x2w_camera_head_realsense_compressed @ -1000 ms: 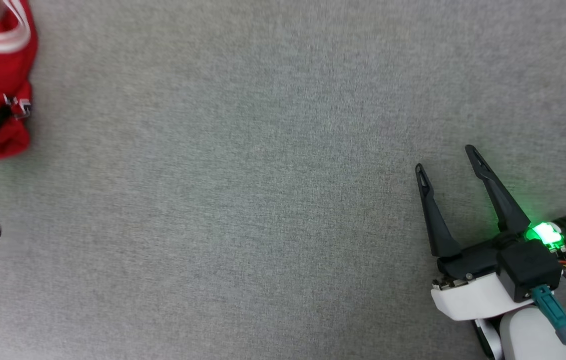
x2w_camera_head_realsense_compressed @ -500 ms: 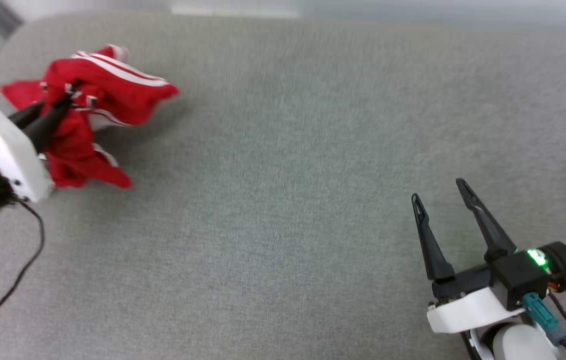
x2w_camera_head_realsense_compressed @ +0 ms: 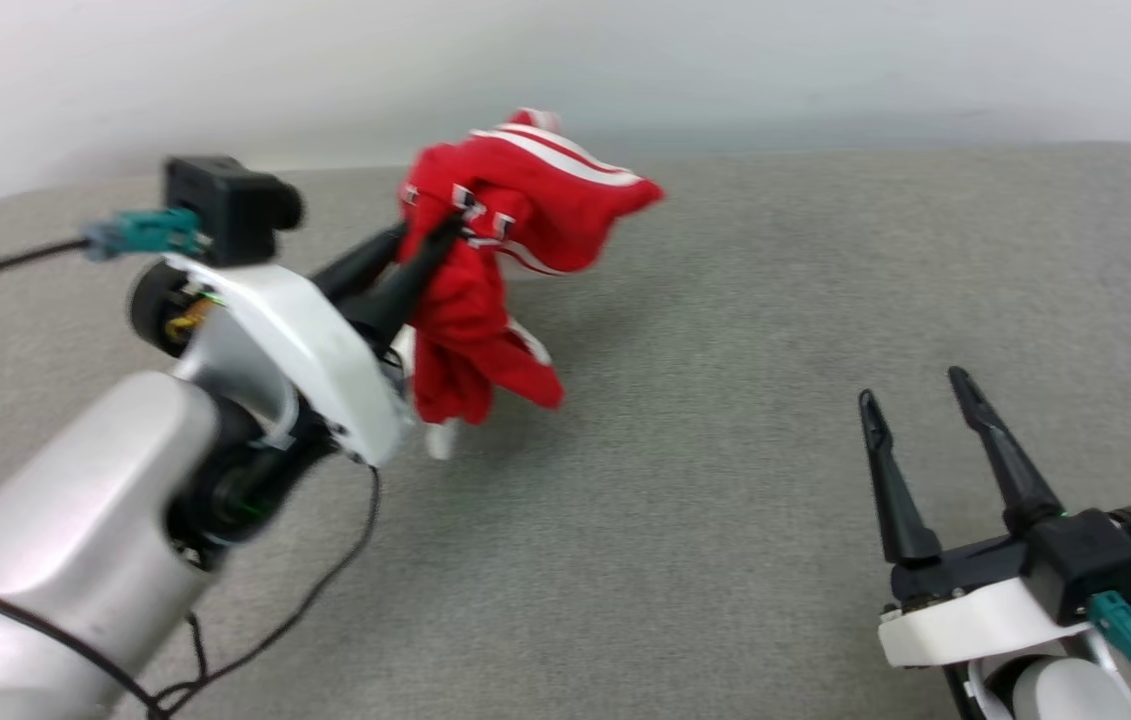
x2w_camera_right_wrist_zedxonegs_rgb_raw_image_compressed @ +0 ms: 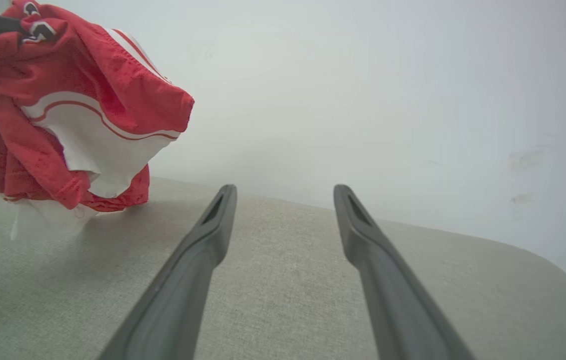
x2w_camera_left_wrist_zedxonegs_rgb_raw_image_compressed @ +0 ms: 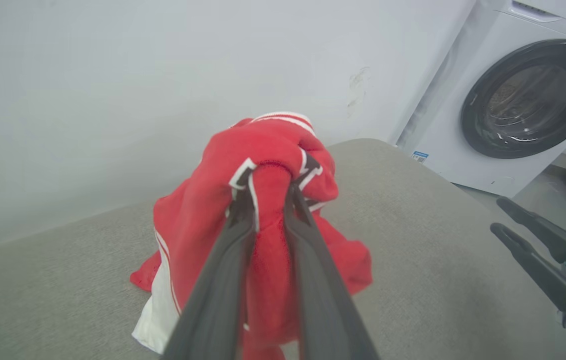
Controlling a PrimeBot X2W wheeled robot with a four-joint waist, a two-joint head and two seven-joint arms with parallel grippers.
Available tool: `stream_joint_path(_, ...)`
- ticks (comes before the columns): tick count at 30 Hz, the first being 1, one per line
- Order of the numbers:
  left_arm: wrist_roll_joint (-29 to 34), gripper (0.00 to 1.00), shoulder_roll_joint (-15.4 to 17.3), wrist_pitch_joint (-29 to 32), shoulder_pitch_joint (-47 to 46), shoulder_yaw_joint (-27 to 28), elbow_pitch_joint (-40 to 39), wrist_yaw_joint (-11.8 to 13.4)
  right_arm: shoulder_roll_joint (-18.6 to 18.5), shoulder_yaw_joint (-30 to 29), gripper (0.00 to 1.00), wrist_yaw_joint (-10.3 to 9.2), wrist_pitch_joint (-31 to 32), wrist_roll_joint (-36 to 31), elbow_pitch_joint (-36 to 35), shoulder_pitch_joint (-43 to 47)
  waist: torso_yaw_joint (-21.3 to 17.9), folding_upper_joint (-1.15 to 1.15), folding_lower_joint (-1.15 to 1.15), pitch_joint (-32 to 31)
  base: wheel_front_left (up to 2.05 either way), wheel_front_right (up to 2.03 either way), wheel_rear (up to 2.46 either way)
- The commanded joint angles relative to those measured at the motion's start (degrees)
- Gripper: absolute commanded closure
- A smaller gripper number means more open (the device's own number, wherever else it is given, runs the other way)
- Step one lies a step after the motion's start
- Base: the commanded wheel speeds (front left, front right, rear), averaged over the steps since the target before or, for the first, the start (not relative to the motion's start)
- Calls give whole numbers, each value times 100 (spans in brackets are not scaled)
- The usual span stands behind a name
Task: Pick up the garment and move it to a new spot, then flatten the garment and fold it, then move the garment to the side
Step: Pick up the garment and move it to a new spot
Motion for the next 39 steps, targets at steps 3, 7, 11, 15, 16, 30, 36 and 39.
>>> stream_joint_path(3,282,100,-403,-84,157,-313,-147,261,9,-179,0,-4,-12,101,-109,-31,-462,0,0,50,0,0,0)
stream_joint_path(7,539,100,-782,-129,229,-667,8,349,11,-276,0,-4,-13,104,-157,-64,-686,0,0,140,0,0,0)
stream_joint_path(11,846,100,-1372,-203,393,-1207,523,328,11,-337,0,-4,-13,147,-211,-146,-946,0,0,260,0,0,0)
stream_joint_path(15,1072,77,-1870,-393,508,-1578,1227,289,11,-325,0,-4,-13,162,-230,-192,-1113,0,0,345,0,0,0)
stream_joint_path(16,1120,9,-1996,-455,539,-1656,1389,256,11,-331,0,-4,-13,171,-226,-194,-1127,0,0,354,0,0,0)
stream_joint_path(30,1598,0,-2048,-1913,349,-1133,2118,175,10,-293,0,-4,-13,116,-55,-13,-708,0,0,-126,0,0,0)
stream_joint_path(36,2038,0,-1469,-1987,923,61,1402,557,9,-296,0,-4,-13,119,-143,97,-444,0,0,-439,0,0,0)
stream_joint_path(39,2391,0,-1210,-1985,1449,784,942,752,10,-292,0,-4,-13,167,-185,118,-350,0,0,-546,0,0,0)
